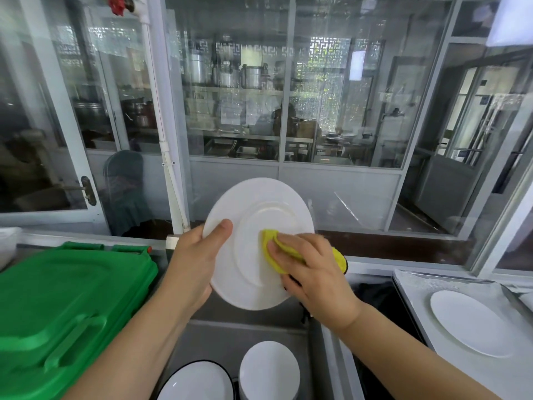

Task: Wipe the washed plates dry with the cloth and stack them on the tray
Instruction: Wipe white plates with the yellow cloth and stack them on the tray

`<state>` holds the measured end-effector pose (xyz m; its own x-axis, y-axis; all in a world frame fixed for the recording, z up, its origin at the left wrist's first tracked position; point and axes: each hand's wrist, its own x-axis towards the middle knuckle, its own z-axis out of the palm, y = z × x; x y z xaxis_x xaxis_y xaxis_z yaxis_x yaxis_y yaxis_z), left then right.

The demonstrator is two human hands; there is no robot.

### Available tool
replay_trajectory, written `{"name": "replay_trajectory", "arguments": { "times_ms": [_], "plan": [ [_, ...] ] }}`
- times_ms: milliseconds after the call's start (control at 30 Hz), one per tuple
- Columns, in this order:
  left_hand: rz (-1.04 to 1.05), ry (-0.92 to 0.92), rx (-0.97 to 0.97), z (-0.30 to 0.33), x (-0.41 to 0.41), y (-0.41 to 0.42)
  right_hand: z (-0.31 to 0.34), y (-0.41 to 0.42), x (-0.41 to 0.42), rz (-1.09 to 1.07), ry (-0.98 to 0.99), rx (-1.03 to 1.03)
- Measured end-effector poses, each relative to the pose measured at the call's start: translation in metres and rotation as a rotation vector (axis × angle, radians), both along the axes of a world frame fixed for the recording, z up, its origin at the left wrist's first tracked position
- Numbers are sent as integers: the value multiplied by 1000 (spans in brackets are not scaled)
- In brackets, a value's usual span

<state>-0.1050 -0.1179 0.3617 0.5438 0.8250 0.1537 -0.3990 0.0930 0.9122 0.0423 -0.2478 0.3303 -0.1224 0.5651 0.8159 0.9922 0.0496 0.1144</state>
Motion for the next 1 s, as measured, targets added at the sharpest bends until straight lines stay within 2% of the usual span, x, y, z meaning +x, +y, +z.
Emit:
{"name": "replay_trajectory", "arguments": {
  "times_ms": [167,300,400,533,667,733,867,1000],
  "plan": [
    [-19,29,20,-5,3,-4,10,8,4,-84,176,77],
    [-78,19,26,-6,4,-8,5,20,-12,-10,128,88],
    [-77,23,-7,-11,1,-7,8,20,-13,49,167,145],
    [-102,93,103,-11,3,-11,30,32,-18,65,193,182],
    [-146,99,178,-10,1,-12,45,38,-14,-61,153,106],
    [-142,60,186,-9,-3,-12,51,35,-6,-34,347,79],
    [-69,-32,144,-4,-5,-13,51,28,8,198,921,86],
    [-53,-125,125,-5,-3,-9,35,24,13,285,1260,141]
  ]
}}
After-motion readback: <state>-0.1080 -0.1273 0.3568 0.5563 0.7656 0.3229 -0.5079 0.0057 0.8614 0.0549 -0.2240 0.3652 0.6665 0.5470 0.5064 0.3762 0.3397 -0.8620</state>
